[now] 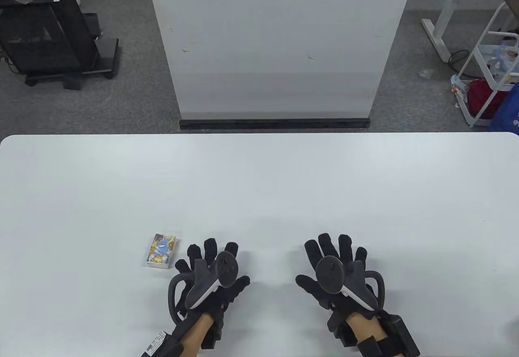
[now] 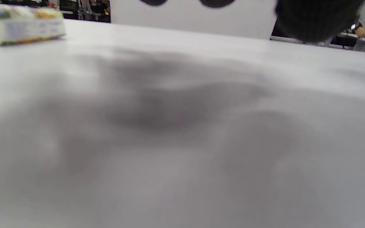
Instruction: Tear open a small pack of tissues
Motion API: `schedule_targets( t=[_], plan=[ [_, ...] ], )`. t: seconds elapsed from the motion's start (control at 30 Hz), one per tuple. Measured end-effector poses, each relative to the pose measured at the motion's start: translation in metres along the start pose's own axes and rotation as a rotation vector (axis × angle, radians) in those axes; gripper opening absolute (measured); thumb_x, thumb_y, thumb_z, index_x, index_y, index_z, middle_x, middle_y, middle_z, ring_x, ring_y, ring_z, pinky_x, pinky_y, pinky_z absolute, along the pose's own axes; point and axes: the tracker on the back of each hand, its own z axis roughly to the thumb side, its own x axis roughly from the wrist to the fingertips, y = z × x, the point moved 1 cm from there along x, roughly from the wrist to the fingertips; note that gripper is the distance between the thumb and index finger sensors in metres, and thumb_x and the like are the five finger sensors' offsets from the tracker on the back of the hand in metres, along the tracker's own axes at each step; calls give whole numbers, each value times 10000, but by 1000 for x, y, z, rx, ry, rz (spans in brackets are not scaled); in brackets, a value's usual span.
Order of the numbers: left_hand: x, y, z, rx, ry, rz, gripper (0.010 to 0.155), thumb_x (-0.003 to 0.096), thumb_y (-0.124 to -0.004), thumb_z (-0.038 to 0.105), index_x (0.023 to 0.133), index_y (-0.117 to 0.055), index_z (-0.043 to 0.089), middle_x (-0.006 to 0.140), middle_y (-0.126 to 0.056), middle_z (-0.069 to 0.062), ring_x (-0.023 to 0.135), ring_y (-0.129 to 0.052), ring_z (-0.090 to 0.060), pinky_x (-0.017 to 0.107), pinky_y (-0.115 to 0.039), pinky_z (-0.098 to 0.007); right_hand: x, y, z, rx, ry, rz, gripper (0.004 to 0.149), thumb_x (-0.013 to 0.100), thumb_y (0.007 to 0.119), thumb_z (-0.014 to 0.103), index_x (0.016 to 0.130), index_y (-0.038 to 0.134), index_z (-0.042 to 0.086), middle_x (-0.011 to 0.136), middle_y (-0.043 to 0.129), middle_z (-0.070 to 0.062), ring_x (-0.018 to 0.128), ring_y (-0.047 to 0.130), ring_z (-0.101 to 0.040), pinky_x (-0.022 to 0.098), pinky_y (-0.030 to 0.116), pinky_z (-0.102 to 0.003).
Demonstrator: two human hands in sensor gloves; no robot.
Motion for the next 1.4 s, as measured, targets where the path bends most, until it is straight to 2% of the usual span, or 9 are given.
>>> schedule_targets(
  t=[0.2, 0.53, 0.77, 0.93, 1.1, 1.2, 1.33, 1.4],
  plan=[
    [0, -3, 6, 12, -23, 1, 800, 452, -667, 694, 1110, -281, 455, 1236, -189, -124, 1097, -218, -562, 737, -274, -769, -1, -1, 0, 4, 2, -4, 864, 450, 699, 696, 1183, 397, 352, 1266, 295, -3, 1130, 227, -475, 742, 250, -732],
    [4, 8, -5, -20, 2, 90, 800, 447, -678, 690, 1116, -322, 434, 1240, -249, -122, 1097, -296, -571, 750, -313, -747, -2, -3, 1, 13, -3, -16, 872, 449, 695, 700, 1184, 385, 349, 1266, 302, -10, 1133, 257, -472, 744, 257, -731],
    [4, 26, -40, -103, 125, 199, 832, 433, -705, 692, 1123, -337, 406, 1243, -296, -117, 1106, -336, -551, 752, -320, -748, -3, -4, 0, 20, -1, -24, 874, 450, 698, 699, 1185, 381, 349, 1267, 306, -9, 1135, 270, -472, 746, 259, -731],
    [8, 32, -71, -145, 270, 236, 872, 439, -796, 628, 1127, -346, 339, 1231, -334, -137, 1095, -389, -550, 751, -334, -742, -3, -5, 0, 15, 2, -21, 869, 451, 698, 696, 1184, 383, 351, 1267, 316, -10, 1135, 283, -472, 745, 263, -731],
    [13, 31, -108, -163, 453, 224, 881, 442, -834, 591, 1129, -360, 308, 1219, -396, -145, 1087, -430, -545, 750, -334, -741, -2, -6, -1, 19, 3, -22, 871, 451, 700, 695, 1184, 386, 344, 1266, 327, -13, 1134, 298, -472, 746, 269, -730],
    [14, 29, -124, -189, 521, 189, 890, 444, -844, 582, 1131, -361, 292, 1213, -417, -151, 1082, -445, -543, 748, -335, -740, -2, -5, 0, 23, 2, -21, 875, 450, 703, 695, 1185, 383, 345, 1266, 332, -12, 1134, 299, -472, 747, 268, -730],
    [16, 24, -135, -171, 601, 130, 900, 447, -848, 574, 1134, -355, 267, 1201, -453, -167, 1073, -472, -540, 748, -341, -736, -2, -4, 1, 15, -5, -15, 876, 449, 703, 695, 1185, 384, 342, 1265, 343, -13, 1135, 308, -471, 747, 272, -729],
    [20, 21, -137, -185, 603, 114, 891, 452, -848, 566, 1134, -361, 263, 1196, -470, -167, 1073, -478, -536, 749, -342, -734, -1, -3, 1, 19, -4, -12, 874, 451, 703, 694, 1185, 386, 341, 1265, 344, -15, 1135, 310, -470, 748, 271, -729]
  ],
)
